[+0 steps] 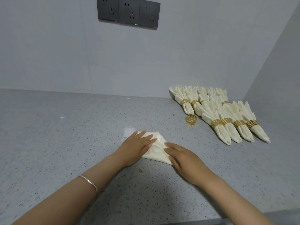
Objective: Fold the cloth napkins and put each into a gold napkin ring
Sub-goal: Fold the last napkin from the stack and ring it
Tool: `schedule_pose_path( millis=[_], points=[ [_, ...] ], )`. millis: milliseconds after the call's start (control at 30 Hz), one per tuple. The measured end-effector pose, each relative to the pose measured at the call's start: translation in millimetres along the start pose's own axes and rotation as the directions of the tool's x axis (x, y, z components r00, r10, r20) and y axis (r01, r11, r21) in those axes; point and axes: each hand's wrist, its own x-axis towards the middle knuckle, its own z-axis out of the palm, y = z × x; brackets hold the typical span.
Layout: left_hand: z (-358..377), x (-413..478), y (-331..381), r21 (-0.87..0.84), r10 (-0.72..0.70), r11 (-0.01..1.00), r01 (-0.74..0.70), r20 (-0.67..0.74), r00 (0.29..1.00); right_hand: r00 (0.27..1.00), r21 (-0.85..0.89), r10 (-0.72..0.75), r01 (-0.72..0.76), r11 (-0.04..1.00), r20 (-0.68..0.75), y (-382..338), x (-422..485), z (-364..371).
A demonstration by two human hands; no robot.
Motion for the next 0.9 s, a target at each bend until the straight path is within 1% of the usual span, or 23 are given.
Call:
schedule_pose_path(
  millis=[33, 100, 133, 200, 267, 300, 333, 367, 400, 467, 500, 533, 567, 600, 633, 667, 700, 733, 767, 800, 833, 900],
  points=[
    [0.3, 0.7, 0.0, -0.042, -0.019, 0.999, 0.019, 0.014, 1.000, 1.000, -0.012, -0.023, 0.024, 1.000, 0.021, -4.2, -0.2, -0.7],
    [0.4, 1.3, -0.2, -0.096, -0.045, 0.994, 0.049, 0.044, 0.998, 0.996, -0.032, -0.013, 0.016, 0.999, 0.083, -9.8, 2.1, 0.4],
    [0.2, 1.8, -0.8, -0.109, -0.053, 0.992, 0.059, 0.057, 0.997, 0.996, -0.064, -0.017, 0.023, 0.998, 0.093, -11.1, 3.5, 4.4],
    [-0.5, 2.6, -1.3, -0.124, -0.061, 0.990, 0.069, 0.066, 0.996, 0.998, -0.166, -0.058, 0.060, 0.984, 0.021, -11.5, 11.3, 10.6],
    [-0.1, 3.3, -2.8, -0.129, -0.070, 0.989, 0.078, 0.061, 0.996, 0.991, -0.280, -0.098, 0.069, 0.958, -0.089, -17.3, 19.6, 14.6],
    [-0.2, 3.5, -3.2, -0.133, -0.077, 0.987, 0.084, 0.061, 0.995, 0.995, -0.263, -0.089, 0.073, 0.962, -0.049, -21.6, 25.0, 14.9],
    [-0.3, 3.7, -3.1, -0.140, -0.081, 0.986, 0.089, 0.067, 0.994, 0.998, -0.245, -0.063, 0.055, 0.968, -0.025, -27.7, 29.3, 13.4],
    [-1.1, 3.6, -2.3, -0.149, -0.081, 0.985, 0.092, 0.077, 0.994, 1.000, -0.283, -0.008, 0.006, 0.959, -0.008, -35.0, 31.6, 10.3],
    [-2.6, 2.9, -1.6, -0.169, -0.084, 0.981, 0.099, 0.094, 0.992, 0.999, -0.306, 0.032, -0.040, 0.951, -0.031, -38.6, 33.3, 8.4],
    [-9.3, 0.0, 0.7, -0.240, -0.093, 0.963, 0.120, 0.122, 0.988, 0.989, -0.335, 0.080, -0.117, 0.935, -0.121, -40.5, 34.2, 6.4],
    [-13.1, -2.4, 2.0, -0.273, -0.099, 0.954, 0.127, 0.111, 0.989, 0.988, -0.275, 0.108, -0.136, 0.952, -0.114, -34.2, 35.1, 10.1],
    [-17.5, -6.4, 3.1, -0.294, -0.105, 0.948, 0.122, 0.074, 0.992, 0.983, -0.206, 0.109, -0.138, 0.969, -0.149, -26.5, 34.9, 12.3],
    [-22.4, -10.5, 4.3, -0.300, -0.105, 0.948, 0.103, 0.011, 0.994, 0.984, -0.044, 0.120, -0.127, 0.991, -0.134, -21.4, 35.0, 7.9],
    [-28.3, -15.6, 5.1, -0.290, -0.093, 0.955, 0.068, -0.075, 0.993, 0.974, 0.170, 0.172, -0.146, 0.974, -0.145, -17.4, 34.9, 0.7],
    [-35.9, -21.3, 5.6, -0.266, -0.069, 0.964, 0.020, -0.175, 0.982, 0.955, 0.384, 0.253, -0.179, 0.906, -0.152, -15.1, 36.3, -7.8],
    [-42.0, -26.1, 5.2, -0.234, -0.036, 0.972, -0.028, -0.266, 0.963, 0.936, 0.564, 0.342, -0.237, 0.791, -0.087, -12.5, 38.8, -18.5],
    [-49.7, -31.6, 5.0, -0.184, 0.004, 0.980, -0.070, -0.338, 0.941, 0.906, 0.713, 0.420, -0.327, 0.620, 0.050, -8.7, 41.8, -26.2],
    [-56.2, -37.2, 5.0, -0.123, 0.048, 0.987, -0.101, -0.377, 0.925, 0.866, 0.807, 0.439, -0.428, 0.406, 0.239, -6.1, 43.8, -32.0],
    [-61.2, -41.6, 4.9, -0.053, 0.096, 0.991, -0.125, -0.375, 0.922, 0.818, 0.826, 0.396, -0.523, 0.208, 0.418, -4.1, 45.5, -36.6],
    [-64.7, -45.5, 6.3, 0.018, 0.144, 0.989, -0.146, -0.329, 0.933, 0.778, 0.796, 0.318, -0.596, 0.101, 0.542, -2.4, 47.1, -37.8],
    [-64.7, -47.8, 7.5, 0.085, 0.181, 0.983, -0.165, -0.249, 0.952, 0.749, 0.758, 0.225, -0.649, 0.063, 0.623, -1.6, 48.5, -37.5],
    [-57.1, -50.2, 9.3, 0.188, 0.207, 0.963, -0.193, -0.058, 0.977, 0.710, 0.707, 0.086, -0.704, 0.068, 0.699, -3.7, 50.8, -31.7]
  ],
)
